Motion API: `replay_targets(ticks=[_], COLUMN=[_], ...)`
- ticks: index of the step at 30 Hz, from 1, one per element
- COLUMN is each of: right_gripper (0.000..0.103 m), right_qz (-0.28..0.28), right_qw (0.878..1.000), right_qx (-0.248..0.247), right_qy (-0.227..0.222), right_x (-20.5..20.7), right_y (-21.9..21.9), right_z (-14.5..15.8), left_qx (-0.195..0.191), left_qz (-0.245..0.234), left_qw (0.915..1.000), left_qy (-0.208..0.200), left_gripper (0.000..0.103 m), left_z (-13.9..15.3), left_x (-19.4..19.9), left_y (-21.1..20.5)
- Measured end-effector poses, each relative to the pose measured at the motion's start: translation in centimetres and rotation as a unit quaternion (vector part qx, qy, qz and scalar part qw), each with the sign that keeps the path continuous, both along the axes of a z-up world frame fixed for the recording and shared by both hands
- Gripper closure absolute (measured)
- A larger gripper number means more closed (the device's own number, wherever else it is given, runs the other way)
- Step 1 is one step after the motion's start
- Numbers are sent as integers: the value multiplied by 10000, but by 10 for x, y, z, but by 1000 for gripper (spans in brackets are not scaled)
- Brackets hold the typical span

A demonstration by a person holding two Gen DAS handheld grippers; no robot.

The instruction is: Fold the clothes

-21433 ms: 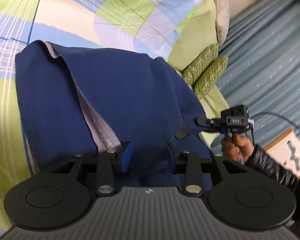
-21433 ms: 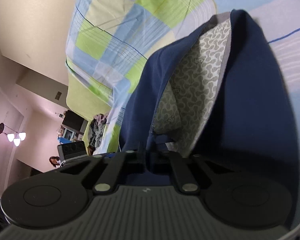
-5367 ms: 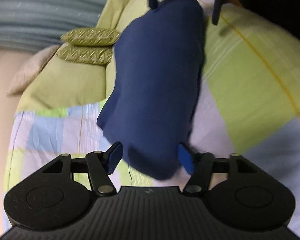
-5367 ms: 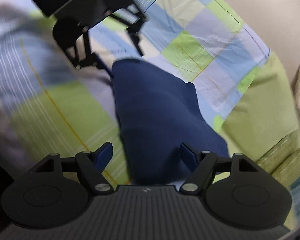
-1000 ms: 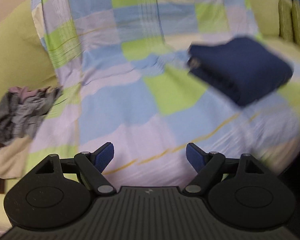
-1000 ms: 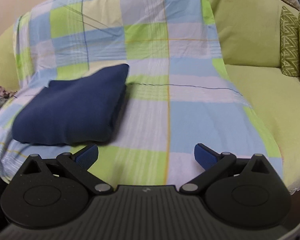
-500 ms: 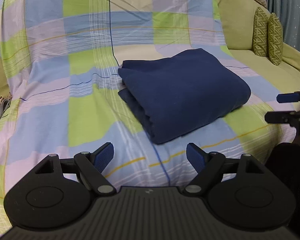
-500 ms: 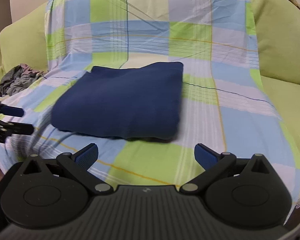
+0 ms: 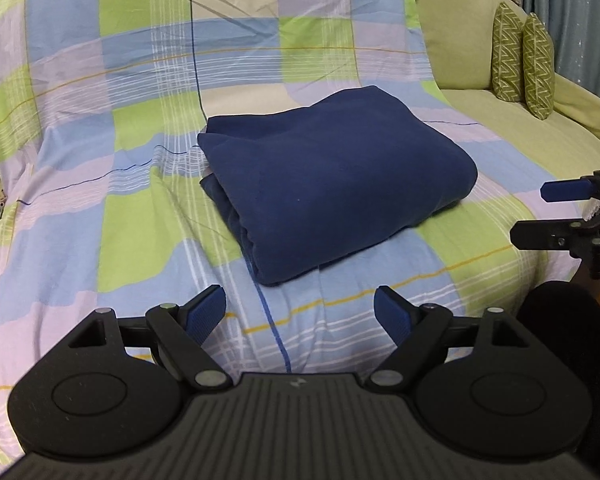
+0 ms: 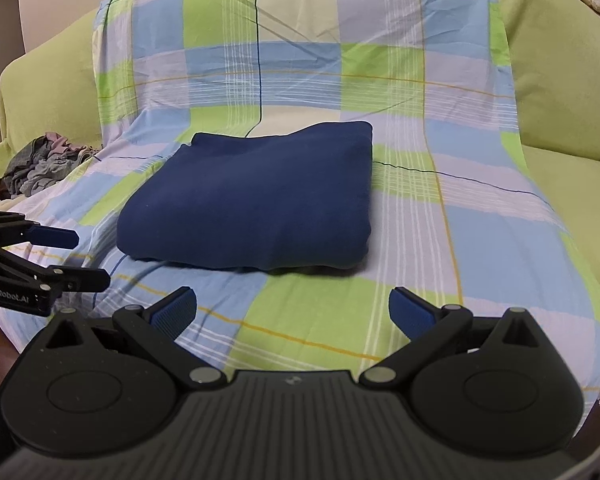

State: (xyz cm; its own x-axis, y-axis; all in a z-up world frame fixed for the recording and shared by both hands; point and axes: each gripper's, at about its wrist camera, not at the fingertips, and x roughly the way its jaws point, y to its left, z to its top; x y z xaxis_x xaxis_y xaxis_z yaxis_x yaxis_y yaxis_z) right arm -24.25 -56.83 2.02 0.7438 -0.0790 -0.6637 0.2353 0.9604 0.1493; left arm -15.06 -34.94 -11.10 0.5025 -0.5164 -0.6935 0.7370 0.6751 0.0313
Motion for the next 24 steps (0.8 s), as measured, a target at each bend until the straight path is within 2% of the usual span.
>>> replay_targets(ticks=[19, 22, 24], right_gripper=[1, 1, 1], right_qz=[34, 102, 218], right_qw=[9999, 9999, 9997], right_qx=[42, -30, -143], right_qy=[97, 69, 6], right_x=[8, 9, 11], right_y=[-4, -5, -5], right_z=[-10, -11, -9], left_qx=[72, 166, 240], left_qz=[-78, -229, -467], left_qw=[9999, 9993, 9962], left_qy=[52, -257, -691], left_gripper=[19, 19, 19], left_z=[-7, -6, -4], left_x=[3, -3, -10], left_y=[-6, -8, -9])
